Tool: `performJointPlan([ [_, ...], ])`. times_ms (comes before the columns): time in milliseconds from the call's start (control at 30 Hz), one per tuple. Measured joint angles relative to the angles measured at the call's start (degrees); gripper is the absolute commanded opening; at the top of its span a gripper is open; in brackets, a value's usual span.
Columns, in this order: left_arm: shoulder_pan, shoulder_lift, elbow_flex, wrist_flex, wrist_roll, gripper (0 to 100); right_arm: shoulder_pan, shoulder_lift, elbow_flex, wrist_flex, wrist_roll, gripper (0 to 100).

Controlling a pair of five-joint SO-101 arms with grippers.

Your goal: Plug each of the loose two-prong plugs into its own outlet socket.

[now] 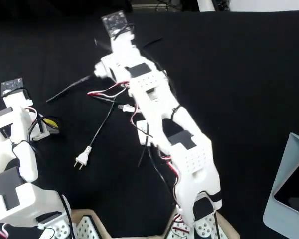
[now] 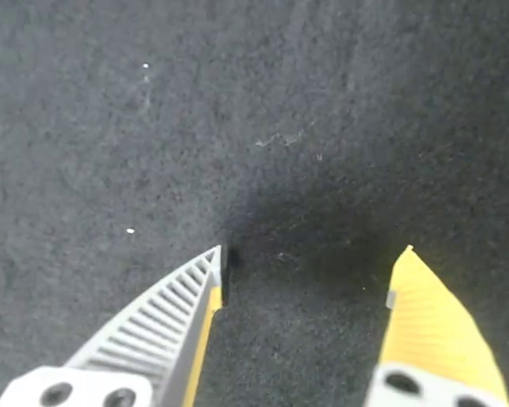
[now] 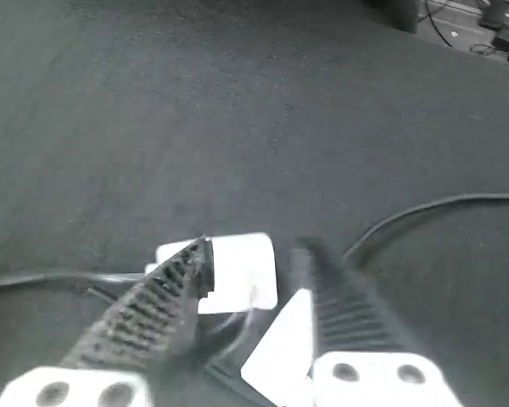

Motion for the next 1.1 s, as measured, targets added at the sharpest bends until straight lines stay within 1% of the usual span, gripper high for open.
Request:
performJointPlan([
  [167,0.0,0.0,0.0,0.0,0.0,31,0.4,0.0,0.0,0.4,-0.2,21.7],
  [267,0.0,0.0,0.0,0.0,0.0,31,0.4,0.0,0.0,5.2,-0.2,18.5],
  [367,0.0,0.0,0.0,0.0,0.0,31,0.4,-1.7,-1.3,14.4,-0.2,17.6],
  [600,0.0,0.0,0.0,0.0,0.0,31,-0.3,-10.6,-2.5,37.7,-0.1,17.5],
  [800,0.0,0.0,0.0,0.0,0.0,31,-5.5,-13.8,-2.5,52.8,-0.8,17.4],
  [900,0.0,0.0,0.0,0.0,0.0,31,-9.1,-13.8,-2.5,59.1,-4.5,17.4],
  [1000,0.0,0.0,0.0,0.0,0.0,31,-12.7,-13.8,-2.5,62.7,-8.0,17.4],
  [1100,0.0,0.0,0.0,0.0,0.0,31,-13.9,-13.8,-2.5,63.1,-9.9,17.4],
])
